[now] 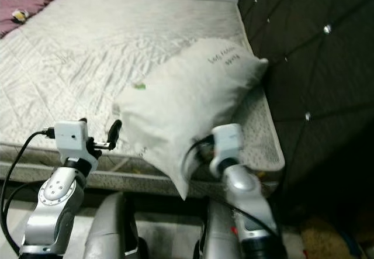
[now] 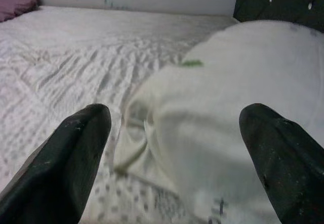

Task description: Clean up the room

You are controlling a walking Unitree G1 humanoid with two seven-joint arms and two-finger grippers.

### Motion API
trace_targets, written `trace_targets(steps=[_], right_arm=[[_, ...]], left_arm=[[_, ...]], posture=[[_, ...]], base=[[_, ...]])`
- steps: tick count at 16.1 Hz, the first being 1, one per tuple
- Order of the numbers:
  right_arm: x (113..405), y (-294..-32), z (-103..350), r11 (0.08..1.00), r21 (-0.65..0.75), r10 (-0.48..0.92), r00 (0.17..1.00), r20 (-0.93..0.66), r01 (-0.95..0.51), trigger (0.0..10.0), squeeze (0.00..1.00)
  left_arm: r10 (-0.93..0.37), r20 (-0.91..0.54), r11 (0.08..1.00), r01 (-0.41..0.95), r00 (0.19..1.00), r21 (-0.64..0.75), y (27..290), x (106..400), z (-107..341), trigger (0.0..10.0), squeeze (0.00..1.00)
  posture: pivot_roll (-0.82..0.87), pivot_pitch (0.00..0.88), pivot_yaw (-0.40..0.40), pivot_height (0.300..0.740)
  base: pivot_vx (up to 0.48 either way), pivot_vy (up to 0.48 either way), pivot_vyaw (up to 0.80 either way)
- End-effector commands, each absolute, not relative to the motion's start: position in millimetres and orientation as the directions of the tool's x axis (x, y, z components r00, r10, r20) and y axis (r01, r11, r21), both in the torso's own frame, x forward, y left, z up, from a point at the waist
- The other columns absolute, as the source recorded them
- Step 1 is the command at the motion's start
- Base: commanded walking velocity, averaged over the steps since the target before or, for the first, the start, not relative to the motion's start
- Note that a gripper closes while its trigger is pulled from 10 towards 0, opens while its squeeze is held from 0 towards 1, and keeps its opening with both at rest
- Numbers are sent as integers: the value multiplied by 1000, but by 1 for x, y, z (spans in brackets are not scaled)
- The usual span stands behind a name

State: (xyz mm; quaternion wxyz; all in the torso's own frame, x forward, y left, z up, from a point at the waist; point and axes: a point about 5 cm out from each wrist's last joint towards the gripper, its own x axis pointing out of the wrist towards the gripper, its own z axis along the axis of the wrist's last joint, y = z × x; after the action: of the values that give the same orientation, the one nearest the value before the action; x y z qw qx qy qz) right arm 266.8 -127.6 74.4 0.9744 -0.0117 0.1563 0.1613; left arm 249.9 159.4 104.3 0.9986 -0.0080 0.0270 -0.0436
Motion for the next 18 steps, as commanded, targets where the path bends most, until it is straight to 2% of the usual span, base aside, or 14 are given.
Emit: trace_targets(steps=[1,3,5,7,12,14,18], right_arm=[[272,-123,74,924,3,360,870,-337,-381,10000,0],[274,-118,71,905,10,399,837,-374,-426,10000,0],[273,-108,65,847,66,498,745,-443,-527,10000,0],[277,-95,64,807,75,552,703,-449,-586,10000,0],[290,-63,71,808,130,569,705,-423,-574,10000,0],[296,-58,72,835,117,532,734,-421,-538,10000,0],[280,-79,62,807,155,560,657,-505,-569,10000,0]], left_arm=[[-50,-66,999,50,997,0,164,244,105,10000,0],[-19,-74,1000,20,997,13,171,237,105,10000,0],[28,-105,999,-23,994,45,181,226,101,10000,0],[39,-121,997,-31,992,69,186,218,100,10000,0],[47,-140,994,-32,989,104,194,209,104,10000,0],[49,-147,993,-32,988,114,195,206,104,10000,0],[40,-156,993,-21,987,119,195,205,105,10000,0]], posture=[[33,0,-23,537],[59,0,-35,537],[86,0,-45,537],[109,0,-54,537],[155,0,-51,537],[163,0,-47,537],[160,0,-44,537]], base=[[0,0,0],[0,0,0],[0,0,0],[0,0,0],[0,0,0],[0,0,0],[0,0,0]])
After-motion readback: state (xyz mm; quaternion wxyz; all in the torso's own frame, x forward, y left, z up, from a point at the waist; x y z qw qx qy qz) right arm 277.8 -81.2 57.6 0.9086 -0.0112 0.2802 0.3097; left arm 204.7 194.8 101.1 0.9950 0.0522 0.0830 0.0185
